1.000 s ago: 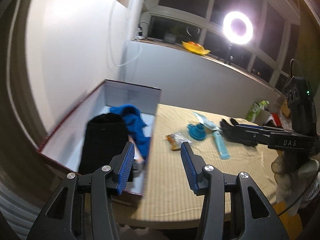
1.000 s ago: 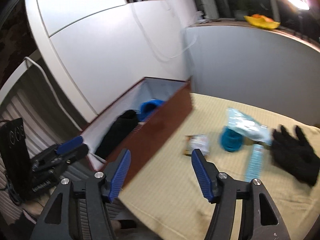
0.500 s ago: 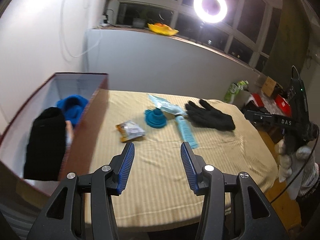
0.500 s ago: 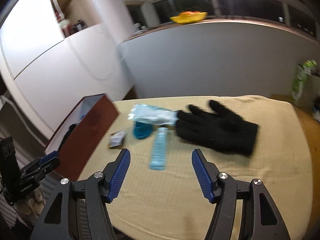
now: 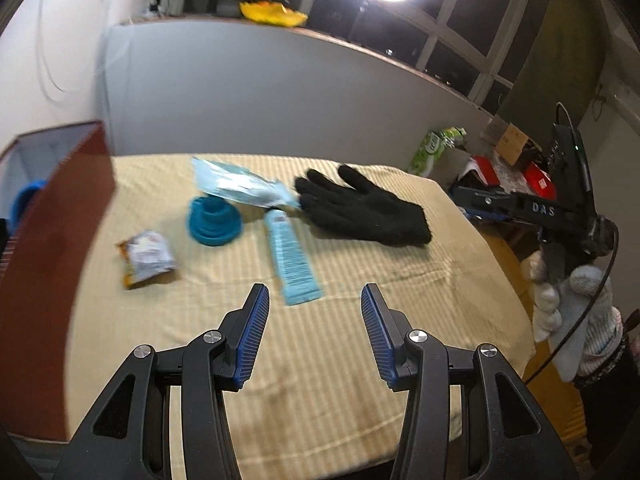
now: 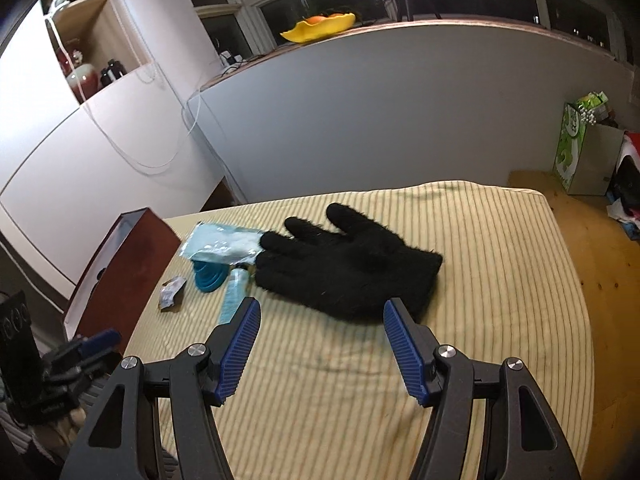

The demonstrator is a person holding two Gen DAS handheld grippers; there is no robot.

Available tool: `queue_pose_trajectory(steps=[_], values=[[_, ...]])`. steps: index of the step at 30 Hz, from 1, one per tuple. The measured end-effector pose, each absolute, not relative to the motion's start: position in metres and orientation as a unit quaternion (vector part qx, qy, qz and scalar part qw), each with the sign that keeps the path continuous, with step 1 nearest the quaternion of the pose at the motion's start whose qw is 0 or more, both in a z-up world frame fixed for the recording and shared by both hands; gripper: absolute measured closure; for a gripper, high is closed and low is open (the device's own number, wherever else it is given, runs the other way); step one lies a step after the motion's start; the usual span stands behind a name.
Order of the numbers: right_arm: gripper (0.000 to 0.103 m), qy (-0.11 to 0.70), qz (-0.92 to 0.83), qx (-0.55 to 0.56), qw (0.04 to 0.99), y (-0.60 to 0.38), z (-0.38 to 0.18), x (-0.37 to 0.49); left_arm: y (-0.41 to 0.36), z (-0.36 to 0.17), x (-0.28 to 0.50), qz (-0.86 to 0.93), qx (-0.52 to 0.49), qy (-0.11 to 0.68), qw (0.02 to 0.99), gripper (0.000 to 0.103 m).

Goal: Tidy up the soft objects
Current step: 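Move the right tool to the black fuzzy glove and close on it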

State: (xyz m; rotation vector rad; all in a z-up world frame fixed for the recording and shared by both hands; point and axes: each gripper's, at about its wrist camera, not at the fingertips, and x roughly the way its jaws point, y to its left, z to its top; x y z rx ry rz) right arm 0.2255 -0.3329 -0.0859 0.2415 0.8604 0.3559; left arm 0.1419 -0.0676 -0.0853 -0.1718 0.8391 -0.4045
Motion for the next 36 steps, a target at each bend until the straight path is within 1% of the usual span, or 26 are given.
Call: queue_pose_trajectory(steps=[4,10,17,29,36], values=[[0.043,0.43,0.162,0.145,0.876,-0.35,-0.099,0.245,-0.09,-0.094,0.165,-0.206,-0.093,0.42,0.879,0.056],[0.043,0.456,0.158,0.196,0.854,-0.366,-0.132,0.264,-0.111,-0.104,0.205,-0.203,-0.1,0.434,0.872,0.056],[0.043,0.458,0.164,0.228,0.843,-0.368,-0.148,0.277,-0.125,-0.119,0.249,-0.196,-0.124,0.474,0.849,0.056],[0.043,0.471,0.152,0.26,0.829,-0.377,-0.167,0.294,-0.132,-0.131,0.27,-0.186,-0.131,0.483,0.846,0.056],[0.05,0.481,0.151,0.239,0.83,-0.366,-0.174,0.303,-0.14,-0.137,0.279,-0.178,-0.122,0.483,0.848,0.056]])
